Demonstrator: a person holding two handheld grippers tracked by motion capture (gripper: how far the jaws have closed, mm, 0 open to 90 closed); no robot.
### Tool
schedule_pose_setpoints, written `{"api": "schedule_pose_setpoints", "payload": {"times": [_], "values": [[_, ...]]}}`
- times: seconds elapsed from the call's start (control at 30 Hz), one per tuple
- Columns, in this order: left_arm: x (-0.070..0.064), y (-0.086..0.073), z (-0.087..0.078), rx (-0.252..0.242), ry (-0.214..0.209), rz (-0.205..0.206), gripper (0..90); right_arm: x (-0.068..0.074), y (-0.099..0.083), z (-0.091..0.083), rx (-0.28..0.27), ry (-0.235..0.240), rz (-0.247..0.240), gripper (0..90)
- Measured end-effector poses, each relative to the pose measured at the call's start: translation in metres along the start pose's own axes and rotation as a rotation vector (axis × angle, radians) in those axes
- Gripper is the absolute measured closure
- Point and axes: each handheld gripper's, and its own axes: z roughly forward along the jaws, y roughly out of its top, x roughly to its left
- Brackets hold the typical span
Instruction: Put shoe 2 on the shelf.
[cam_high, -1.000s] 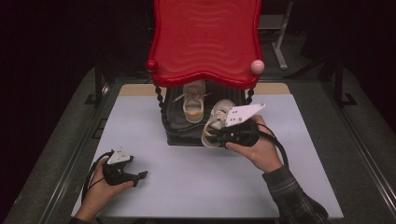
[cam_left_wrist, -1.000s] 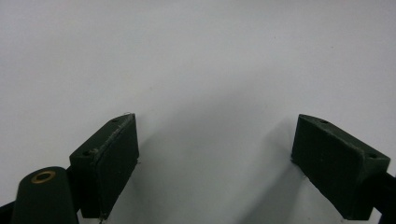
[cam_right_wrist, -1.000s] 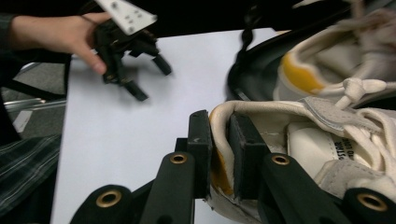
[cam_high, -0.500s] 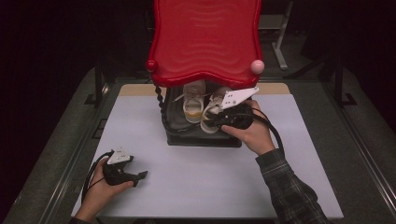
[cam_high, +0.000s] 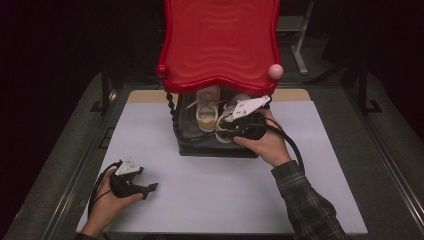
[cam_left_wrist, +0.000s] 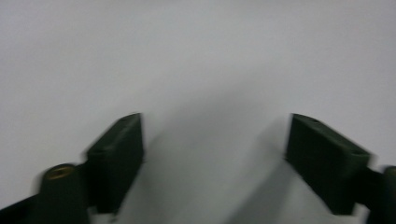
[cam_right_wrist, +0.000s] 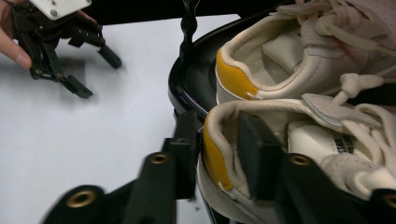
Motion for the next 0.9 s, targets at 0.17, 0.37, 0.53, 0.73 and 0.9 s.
{"api": "schedule_pose_setpoints", "payload": {"times": [0.17,0.37,0.53,0.73,0.9], "values": [[-0.010,0.025,-0.005,-0.085,-0.062,0.002,27.9,0.001,-0.001,-0.014,-0.054,-0.014,0.037,57.7],[-0.028,0.061,-0.002,-0.149,-0.153,0.049,38.3,0.002,-0.010,-0.036,-0.105,-0.048,0.081,60.2],[-0.042,0.092,0.001,-0.197,-0.211,0.095,62.0,0.002,-0.023,-0.046,-0.134,-0.059,0.115,72.0],[-0.055,0.130,0.011,-0.221,-0.225,0.139,88.3,0.002,-0.041,-0.050,-0.137,-0.087,0.162,89.5],[-0.061,0.155,0.024,-0.232,-0.211,0.167,89.8,0.001,-0.054,-0.044,-0.115,-0.102,0.199,90.0]]}}
